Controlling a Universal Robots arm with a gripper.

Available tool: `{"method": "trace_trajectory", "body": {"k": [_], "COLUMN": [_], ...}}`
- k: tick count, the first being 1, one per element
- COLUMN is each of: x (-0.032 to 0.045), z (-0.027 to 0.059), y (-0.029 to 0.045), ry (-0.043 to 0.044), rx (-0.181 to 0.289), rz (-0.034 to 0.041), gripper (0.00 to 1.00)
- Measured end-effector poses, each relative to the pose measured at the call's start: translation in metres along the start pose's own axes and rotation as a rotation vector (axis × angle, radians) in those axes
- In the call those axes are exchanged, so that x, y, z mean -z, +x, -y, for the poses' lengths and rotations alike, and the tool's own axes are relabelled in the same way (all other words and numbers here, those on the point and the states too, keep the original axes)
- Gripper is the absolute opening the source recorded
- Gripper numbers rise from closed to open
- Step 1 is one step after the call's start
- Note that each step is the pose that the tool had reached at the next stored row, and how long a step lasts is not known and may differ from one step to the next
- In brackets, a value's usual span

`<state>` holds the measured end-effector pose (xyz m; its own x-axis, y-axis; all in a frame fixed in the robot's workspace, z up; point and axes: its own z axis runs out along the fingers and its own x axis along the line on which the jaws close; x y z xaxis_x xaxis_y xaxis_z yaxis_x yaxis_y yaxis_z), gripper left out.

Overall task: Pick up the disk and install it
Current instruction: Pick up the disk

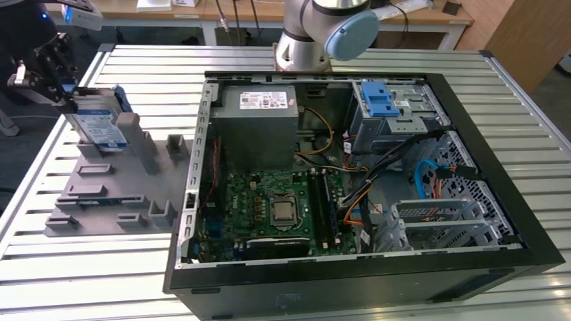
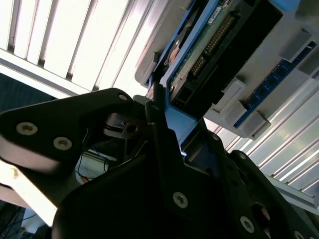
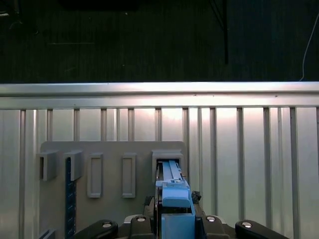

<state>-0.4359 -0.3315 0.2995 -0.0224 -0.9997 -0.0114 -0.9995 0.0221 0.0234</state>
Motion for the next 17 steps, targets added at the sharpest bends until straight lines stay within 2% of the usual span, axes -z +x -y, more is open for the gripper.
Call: {"method": "trace_trajectory", "body": {"k": [17], "x": [0.0119], "z": [-0.0003], "y": [-0.0005], "ry": [0.0002], "rx": [0.000], "rz": [-0.0074], "gripper": [0.36]}}
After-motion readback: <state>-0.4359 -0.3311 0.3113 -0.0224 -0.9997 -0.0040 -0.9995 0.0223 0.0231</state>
